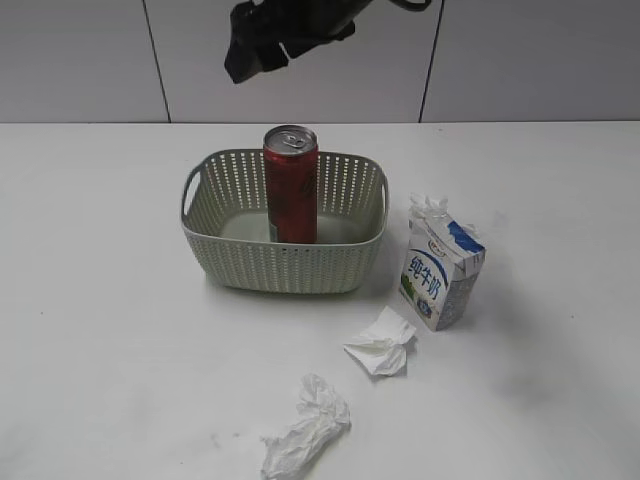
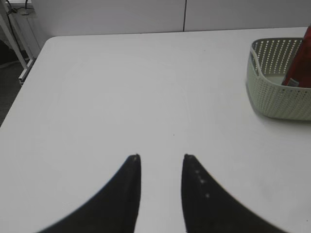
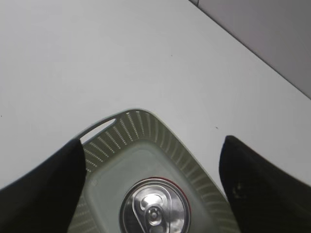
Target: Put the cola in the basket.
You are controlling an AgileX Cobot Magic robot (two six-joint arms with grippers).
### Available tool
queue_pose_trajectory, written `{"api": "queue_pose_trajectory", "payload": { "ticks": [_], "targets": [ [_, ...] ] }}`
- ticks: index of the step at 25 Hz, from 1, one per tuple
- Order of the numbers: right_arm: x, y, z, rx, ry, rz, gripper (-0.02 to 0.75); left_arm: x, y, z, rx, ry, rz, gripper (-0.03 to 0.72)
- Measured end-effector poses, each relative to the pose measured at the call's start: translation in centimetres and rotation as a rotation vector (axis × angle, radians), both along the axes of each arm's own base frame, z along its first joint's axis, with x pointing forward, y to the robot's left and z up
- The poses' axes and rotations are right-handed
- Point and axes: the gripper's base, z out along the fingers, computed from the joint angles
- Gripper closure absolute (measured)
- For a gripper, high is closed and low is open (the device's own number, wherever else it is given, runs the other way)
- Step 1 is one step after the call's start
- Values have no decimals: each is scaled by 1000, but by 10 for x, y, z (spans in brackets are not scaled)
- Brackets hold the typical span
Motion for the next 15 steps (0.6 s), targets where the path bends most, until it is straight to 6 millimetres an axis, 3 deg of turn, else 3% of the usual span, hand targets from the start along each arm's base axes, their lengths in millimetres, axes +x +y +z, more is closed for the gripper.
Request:
{"api": "queue_pose_trajectory", "payload": {
  "ticks": [3, 6, 11, 15],
  "targets": [
    [2, -14, 14, 16, 10, -37, 93, 0, 0, 0, 0, 0, 0, 457],
    [11, -44, 27, 36, 44, -122, 96, 0, 0, 0, 0, 0, 0, 457],
    [34, -117, 40, 14, 94, -337, 113, 0, 0, 0, 0, 0, 0, 457],
    [41, -171, 44, -127, 85, -477, 130, 0, 0, 0, 0, 0, 0, 457]
  ]
}}
